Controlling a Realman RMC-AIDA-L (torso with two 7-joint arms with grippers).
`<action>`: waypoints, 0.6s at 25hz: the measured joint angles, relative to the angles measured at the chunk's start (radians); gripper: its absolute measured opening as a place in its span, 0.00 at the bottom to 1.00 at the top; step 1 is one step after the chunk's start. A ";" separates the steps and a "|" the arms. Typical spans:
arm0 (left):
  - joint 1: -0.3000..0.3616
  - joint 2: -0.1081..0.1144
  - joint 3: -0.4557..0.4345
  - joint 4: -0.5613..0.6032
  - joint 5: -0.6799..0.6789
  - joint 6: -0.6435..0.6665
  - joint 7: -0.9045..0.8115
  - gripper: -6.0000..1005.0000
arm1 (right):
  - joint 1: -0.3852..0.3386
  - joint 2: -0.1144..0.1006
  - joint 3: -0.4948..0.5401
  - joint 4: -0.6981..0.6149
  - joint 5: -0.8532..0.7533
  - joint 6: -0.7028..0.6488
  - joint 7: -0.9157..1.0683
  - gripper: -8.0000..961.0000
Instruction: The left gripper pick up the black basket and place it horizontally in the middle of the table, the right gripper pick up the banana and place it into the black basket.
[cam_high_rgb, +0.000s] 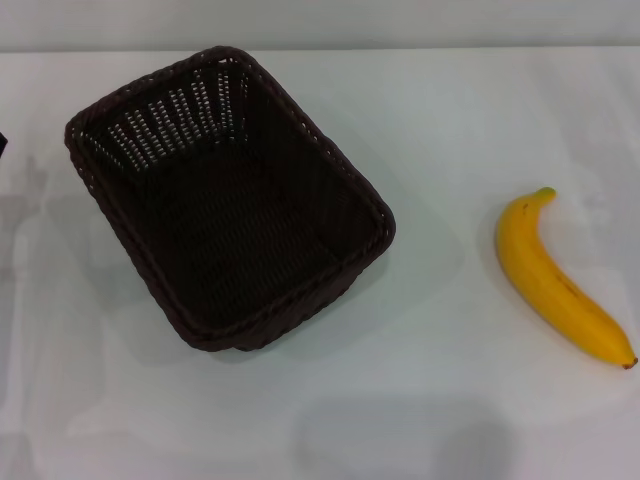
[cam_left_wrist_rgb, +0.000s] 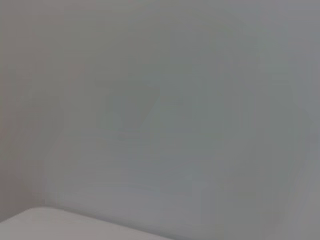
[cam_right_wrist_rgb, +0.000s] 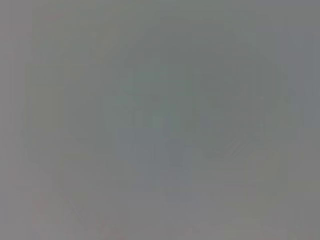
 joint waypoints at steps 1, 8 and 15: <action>0.000 0.000 0.000 -0.002 0.000 0.000 0.000 0.87 | 0.000 0.000 0.002 0.000 0.000 -0.001 0.000 0.88; -0.001 -0.001 0.000 -0.016 -0.002 -0.017 -0.001 0.87 | -0.005 -0.002 0.006 -0.013 0.000 -0.006 -0.003 0.88; 0.017 -0.002 0.000 -0.056 0.004 -0.123 0.002 0.87 | -0.012 -0.006 0.006 -0.029 0.000 -0.013 -0.005 0.88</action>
